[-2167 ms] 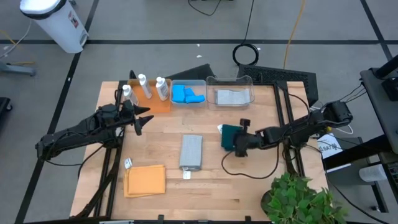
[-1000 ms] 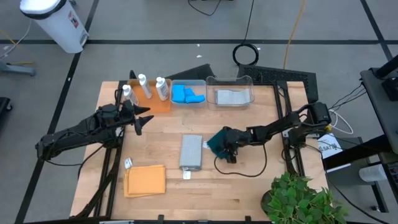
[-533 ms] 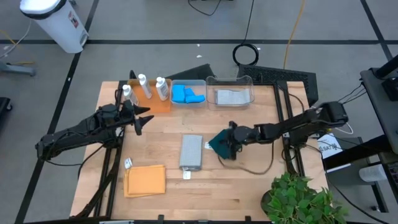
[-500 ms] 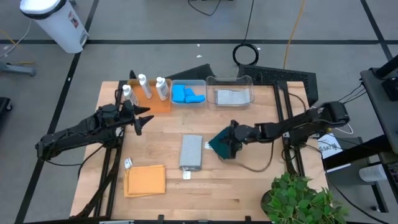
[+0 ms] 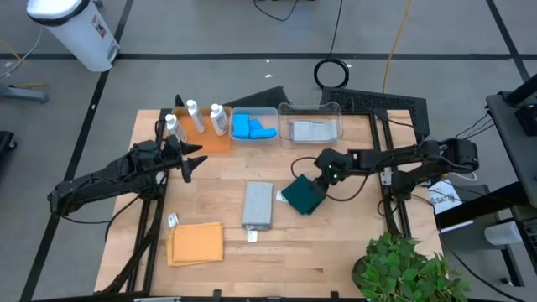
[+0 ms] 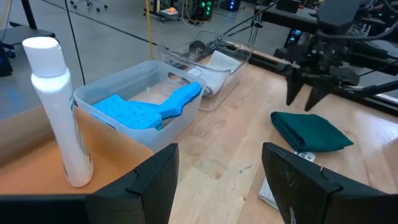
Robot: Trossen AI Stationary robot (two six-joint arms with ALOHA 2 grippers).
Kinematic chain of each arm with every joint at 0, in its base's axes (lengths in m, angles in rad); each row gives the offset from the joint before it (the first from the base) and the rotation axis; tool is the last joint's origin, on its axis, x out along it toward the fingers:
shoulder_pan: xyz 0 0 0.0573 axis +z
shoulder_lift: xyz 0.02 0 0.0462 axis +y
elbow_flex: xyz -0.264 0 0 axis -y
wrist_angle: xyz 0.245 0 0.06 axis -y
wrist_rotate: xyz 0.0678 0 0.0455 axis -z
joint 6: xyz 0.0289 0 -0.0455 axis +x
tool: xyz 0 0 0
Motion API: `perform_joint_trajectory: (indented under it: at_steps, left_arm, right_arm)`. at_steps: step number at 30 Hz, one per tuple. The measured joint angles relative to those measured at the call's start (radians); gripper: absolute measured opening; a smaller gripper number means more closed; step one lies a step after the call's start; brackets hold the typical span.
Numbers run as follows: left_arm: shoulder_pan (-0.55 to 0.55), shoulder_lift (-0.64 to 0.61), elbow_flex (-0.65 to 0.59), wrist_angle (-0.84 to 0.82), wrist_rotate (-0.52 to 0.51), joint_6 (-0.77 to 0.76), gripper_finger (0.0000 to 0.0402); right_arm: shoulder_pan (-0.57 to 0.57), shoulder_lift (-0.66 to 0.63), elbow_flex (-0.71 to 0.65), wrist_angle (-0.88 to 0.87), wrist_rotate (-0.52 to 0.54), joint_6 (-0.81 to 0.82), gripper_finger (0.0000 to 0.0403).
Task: Pick & Place Kitchen Items
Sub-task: Put the green towel into the right transparent bin
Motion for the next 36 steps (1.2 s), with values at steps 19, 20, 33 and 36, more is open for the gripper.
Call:
perform_joint_trajectory:
  at_steps: [19,20,33,36]
  left_arm:
    - [0.0,0.0,0.0,0.0,0.0,-0.005,0.0237]
    - [0.0,0.0,0.0,0.0,0.0,-0.005,0.0237]
    - [0.0,0.0,0.0,0.019,-0.008,-0.005,0.0237]
    - [0.0,0.001,0.0,0.02,-0.009,-0.004,0.0237]
  right_arm:
    - [0.028,0.003,-0.1,0.038,-0.093,0.174,0.0258]
    - [0.028,0.002,-0.12,0.07,-0.099,0.185,0.0259]
    - [0.089,0.022,-0.176,0.28,-0.154,0.167,0.0257]
    - [0.129,0.072,-0.175,0.339,-0.143,0.158,0.0257]
